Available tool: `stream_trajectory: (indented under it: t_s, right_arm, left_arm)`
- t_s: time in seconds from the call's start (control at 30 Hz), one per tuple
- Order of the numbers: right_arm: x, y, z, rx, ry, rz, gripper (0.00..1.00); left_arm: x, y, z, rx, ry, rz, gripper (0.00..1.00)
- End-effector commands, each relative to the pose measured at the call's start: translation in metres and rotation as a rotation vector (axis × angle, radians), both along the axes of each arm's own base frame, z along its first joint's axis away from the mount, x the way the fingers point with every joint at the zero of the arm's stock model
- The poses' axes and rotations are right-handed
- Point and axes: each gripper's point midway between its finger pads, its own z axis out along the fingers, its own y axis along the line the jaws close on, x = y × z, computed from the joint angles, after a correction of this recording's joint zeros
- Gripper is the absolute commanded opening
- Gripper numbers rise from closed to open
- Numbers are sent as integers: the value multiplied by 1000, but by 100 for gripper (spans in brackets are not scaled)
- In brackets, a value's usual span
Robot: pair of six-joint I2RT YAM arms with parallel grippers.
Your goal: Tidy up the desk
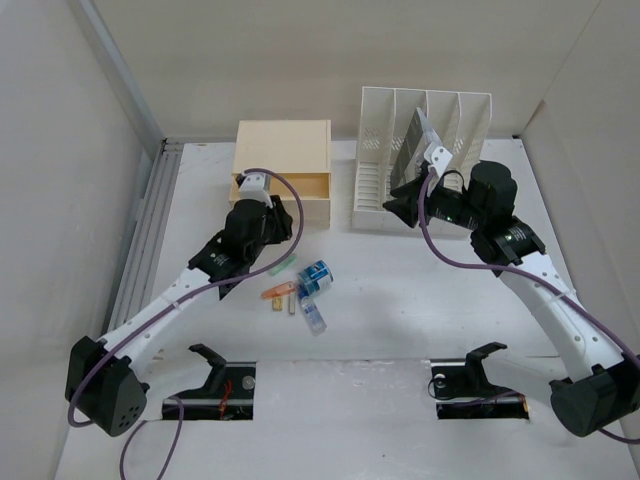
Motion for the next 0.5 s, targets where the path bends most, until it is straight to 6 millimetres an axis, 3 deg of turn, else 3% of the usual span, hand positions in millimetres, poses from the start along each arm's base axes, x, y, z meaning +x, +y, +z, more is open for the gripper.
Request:
stream_trajectory:
  t_s: [0.0,0.07,0.17,0.23,0.27,0.47]
  right_arm:
    - [-5,5,7,11,-28,51,42]
    - [-7,6,3,5,-26,63,45]
    - [-4,6,0,-4,-28,65,49]
    - [0,6,-8,-15,-2,55,54]
    - [4,7,-14,-30,12,57,62]
    - [17,19,-45,-161,45,28,76]
  left_arm:
    - [-23,-9,-17,0,79,-76,55]
    - [-21,-8,-12,-2,67,-65,71]
    - [-21,-8,-2,-11,51,-65,86]
    - [-23,-9,4,-20,46,-77,88]
    - [-27,-11,9,-32,45,-98,90]
    - [-65,-6,64,-121,-68,-169,91]
